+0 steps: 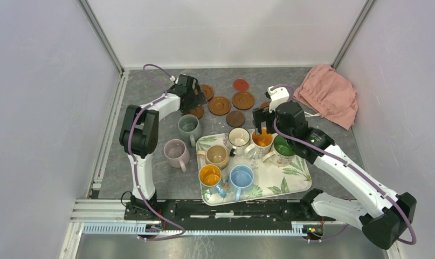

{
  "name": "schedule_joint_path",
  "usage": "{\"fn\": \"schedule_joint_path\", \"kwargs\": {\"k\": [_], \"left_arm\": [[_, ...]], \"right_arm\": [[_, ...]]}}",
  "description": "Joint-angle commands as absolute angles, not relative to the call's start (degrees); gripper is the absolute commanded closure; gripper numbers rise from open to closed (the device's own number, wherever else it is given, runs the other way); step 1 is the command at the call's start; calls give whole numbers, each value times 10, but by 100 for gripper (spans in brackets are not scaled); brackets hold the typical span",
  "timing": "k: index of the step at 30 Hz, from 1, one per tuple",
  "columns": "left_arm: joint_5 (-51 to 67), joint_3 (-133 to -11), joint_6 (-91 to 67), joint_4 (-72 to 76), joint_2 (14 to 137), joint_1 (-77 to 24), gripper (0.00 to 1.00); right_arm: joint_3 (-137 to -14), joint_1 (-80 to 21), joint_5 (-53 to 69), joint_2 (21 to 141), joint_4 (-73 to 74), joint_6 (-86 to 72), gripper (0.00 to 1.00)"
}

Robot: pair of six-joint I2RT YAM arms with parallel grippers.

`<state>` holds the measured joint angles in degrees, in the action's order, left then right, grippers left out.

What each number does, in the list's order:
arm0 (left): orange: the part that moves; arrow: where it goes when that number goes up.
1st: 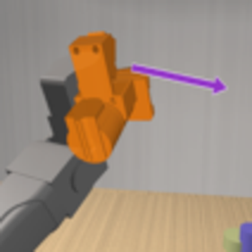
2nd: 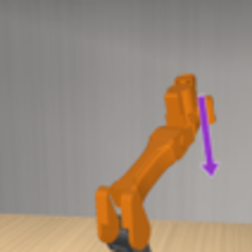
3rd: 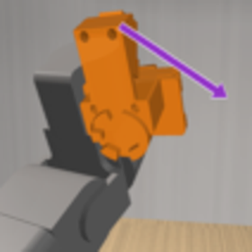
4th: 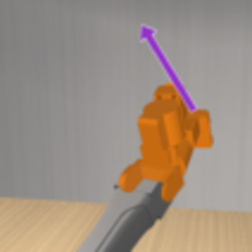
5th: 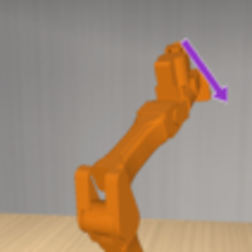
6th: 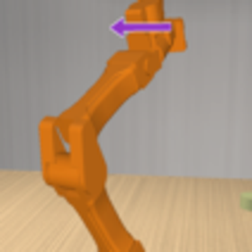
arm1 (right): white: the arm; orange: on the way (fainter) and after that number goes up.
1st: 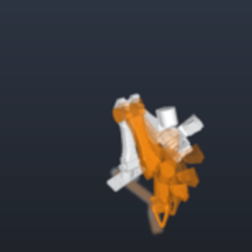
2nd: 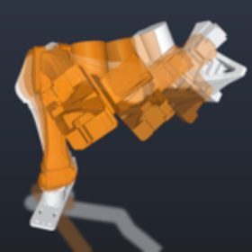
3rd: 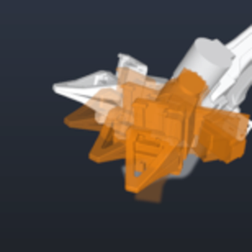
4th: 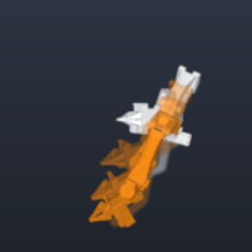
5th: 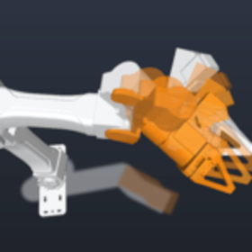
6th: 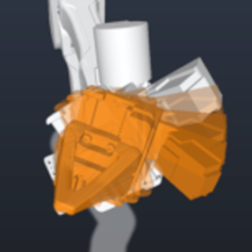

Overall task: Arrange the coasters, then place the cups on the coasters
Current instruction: Move the coaster to the corner of the board.

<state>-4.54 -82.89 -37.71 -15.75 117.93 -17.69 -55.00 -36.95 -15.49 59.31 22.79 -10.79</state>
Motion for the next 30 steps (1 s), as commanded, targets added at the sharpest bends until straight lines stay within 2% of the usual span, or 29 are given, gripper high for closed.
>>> {"fn": "schedule_joint_path", "kwargs": {"k": [1,30], "left_arm": [[-79,-829,-387,-162,1201,-151,0],[-96,-988,-298,-205,1256,-55,0]], "right_arm": [[-556,-367,-155,585,206,-106,2],[-591,-367,-148,612,222,-101,2]]}}
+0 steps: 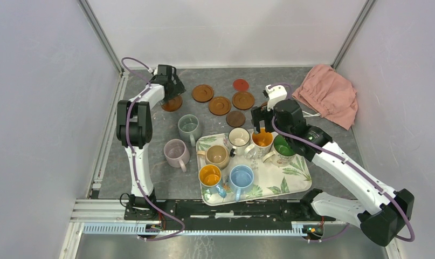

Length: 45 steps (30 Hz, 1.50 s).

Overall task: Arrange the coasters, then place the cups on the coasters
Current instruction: Move the coaster to the corner of the board.

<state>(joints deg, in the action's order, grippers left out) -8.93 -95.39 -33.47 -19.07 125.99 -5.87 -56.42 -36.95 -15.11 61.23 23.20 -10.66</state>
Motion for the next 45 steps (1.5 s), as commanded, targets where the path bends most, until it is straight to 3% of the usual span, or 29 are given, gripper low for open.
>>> {"fn": "schedule_joint_path", "kwargs": {"k": [1,11,29,45], "left_arm": [[-94,-993,-296,-207,1252,-56,0],[-55,-976,-300,-197,1231,-58,0],[-61,-1004,-322,-181,1319,-37,0],[-43,-1135,-302,-216,1398,37,0]], "right_arm": [[-591,-367,-147,612,222,-101,2],[-590,-367,-128,613,220,-108,2],[-602,-367,-125,625,235,-112,2],[-635,-367,-117,667,250,-105,2]]}}
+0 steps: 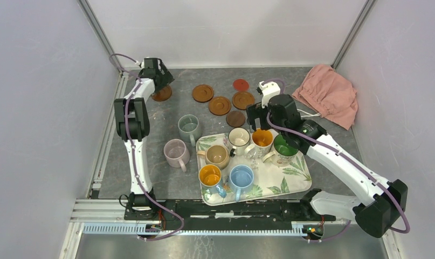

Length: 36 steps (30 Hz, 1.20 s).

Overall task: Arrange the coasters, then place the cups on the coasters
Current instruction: Move the coaster to the corner of the board.

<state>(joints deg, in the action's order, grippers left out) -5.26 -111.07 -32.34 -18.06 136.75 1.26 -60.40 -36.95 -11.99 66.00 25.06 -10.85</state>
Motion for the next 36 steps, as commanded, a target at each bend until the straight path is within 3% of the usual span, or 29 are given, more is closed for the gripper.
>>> {"fn": "schedule_joint_path", "kwargs": {"k": [1,20,36], "left_arm": [[-41,-1140,-300,-217,1400,39,0],[-5,-1129,-270,-199,1278,7,0],[-43,-1143,-239,-199,1289,-158,0]], "right_arm": [[-637,-367,-115,669,250,-106,2],[-635,-367,-125,636,258,-98,2],[-611,-367,-127,601,259,-98,2]]}}
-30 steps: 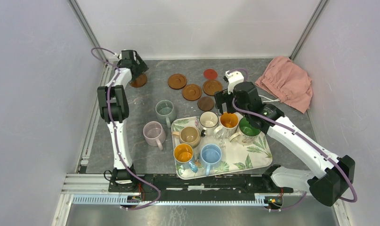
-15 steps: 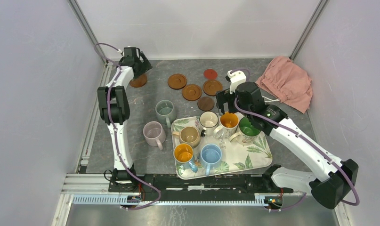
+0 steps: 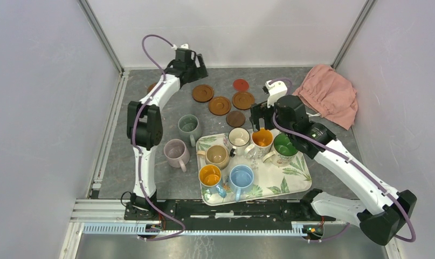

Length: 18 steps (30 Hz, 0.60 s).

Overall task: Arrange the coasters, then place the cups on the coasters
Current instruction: Move the coaster to the center of the board.

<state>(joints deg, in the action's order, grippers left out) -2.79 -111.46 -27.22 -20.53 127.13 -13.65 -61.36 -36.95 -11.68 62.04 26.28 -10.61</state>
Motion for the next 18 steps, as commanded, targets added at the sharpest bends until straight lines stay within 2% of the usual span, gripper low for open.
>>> {"fn": "schedule_joint_path", "kwargs": {"k": [1,18], "left_arm": [[-43,-1149,-238,-200,1297,-165,0],[-56,-1269,-236,-235,1416,-220,0]], "right_arm": [[-610,-367,-128,599,259,-99,2],[-600,-367,-152,589,273,-99,2]]}}
